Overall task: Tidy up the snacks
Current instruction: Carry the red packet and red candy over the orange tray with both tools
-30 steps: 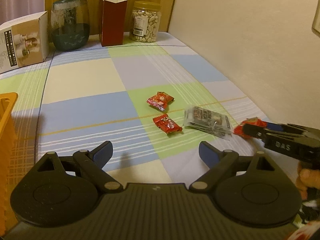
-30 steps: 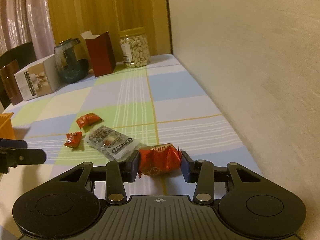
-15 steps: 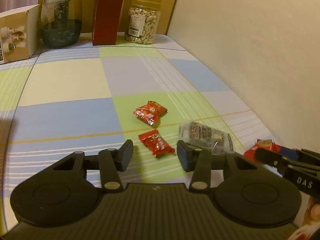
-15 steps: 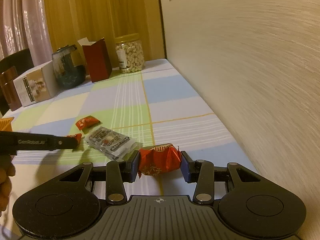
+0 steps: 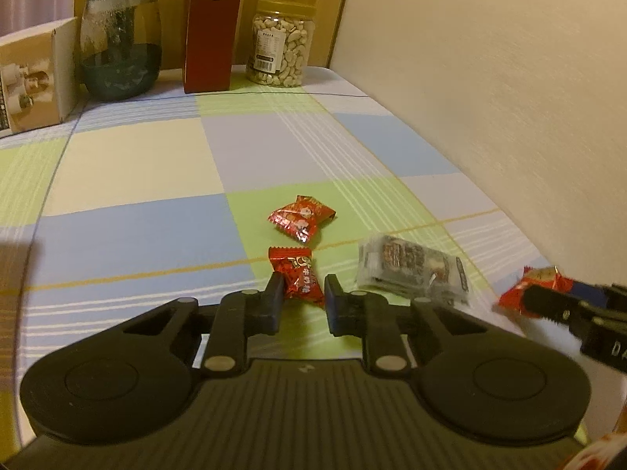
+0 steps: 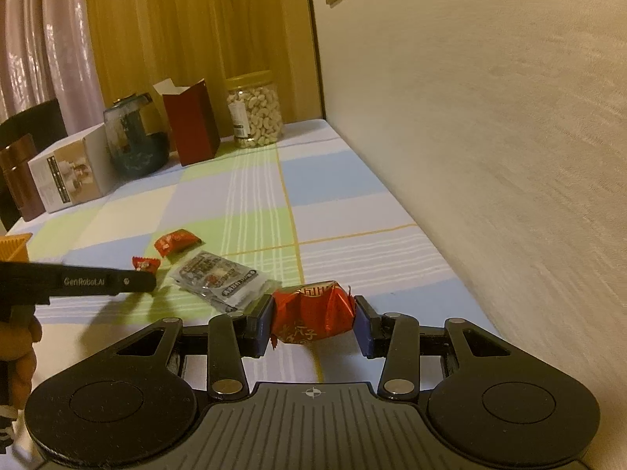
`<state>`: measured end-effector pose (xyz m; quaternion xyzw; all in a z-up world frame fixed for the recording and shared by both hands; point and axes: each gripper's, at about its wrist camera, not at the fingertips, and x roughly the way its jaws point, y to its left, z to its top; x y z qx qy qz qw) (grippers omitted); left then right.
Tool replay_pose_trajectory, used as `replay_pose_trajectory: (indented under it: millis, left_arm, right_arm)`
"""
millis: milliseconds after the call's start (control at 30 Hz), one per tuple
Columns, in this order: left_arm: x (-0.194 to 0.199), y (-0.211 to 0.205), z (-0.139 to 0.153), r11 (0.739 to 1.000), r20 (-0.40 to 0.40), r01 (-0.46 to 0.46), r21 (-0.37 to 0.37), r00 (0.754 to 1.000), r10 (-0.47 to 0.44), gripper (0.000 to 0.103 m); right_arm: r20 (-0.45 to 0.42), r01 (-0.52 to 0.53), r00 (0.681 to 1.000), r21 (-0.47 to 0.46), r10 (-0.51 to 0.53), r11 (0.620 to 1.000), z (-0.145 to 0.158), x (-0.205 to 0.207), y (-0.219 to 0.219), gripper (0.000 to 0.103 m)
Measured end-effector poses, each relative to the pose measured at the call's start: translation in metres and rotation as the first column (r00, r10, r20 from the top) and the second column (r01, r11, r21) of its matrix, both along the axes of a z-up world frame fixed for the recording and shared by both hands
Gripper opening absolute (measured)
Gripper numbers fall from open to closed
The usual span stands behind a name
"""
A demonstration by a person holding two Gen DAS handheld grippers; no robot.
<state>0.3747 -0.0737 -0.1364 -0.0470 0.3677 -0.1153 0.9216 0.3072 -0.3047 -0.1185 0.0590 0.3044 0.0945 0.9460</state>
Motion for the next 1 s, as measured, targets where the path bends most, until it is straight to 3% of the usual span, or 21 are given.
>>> replay_pose_trajectory:
  millis: [333,1000]
  left_arm:
    - [-0.061,0.017,0.025,1.000,-0.023,-0.002,0.000,1.000,0.002,0.019]
    - [-0.200,0.054,0.120,1.000,0.047,-0.013,0.000,0.999,0.013,0.019]
  right_arm:
    - [-0.003,-0.012,1.000,0.017,0.012,1.000,0.025,-0.032,0.015,0.043]
    - [0.001,-0.037,0.999,0.043,0.037,0.998,0.109,-0.144,0.066,0.043]
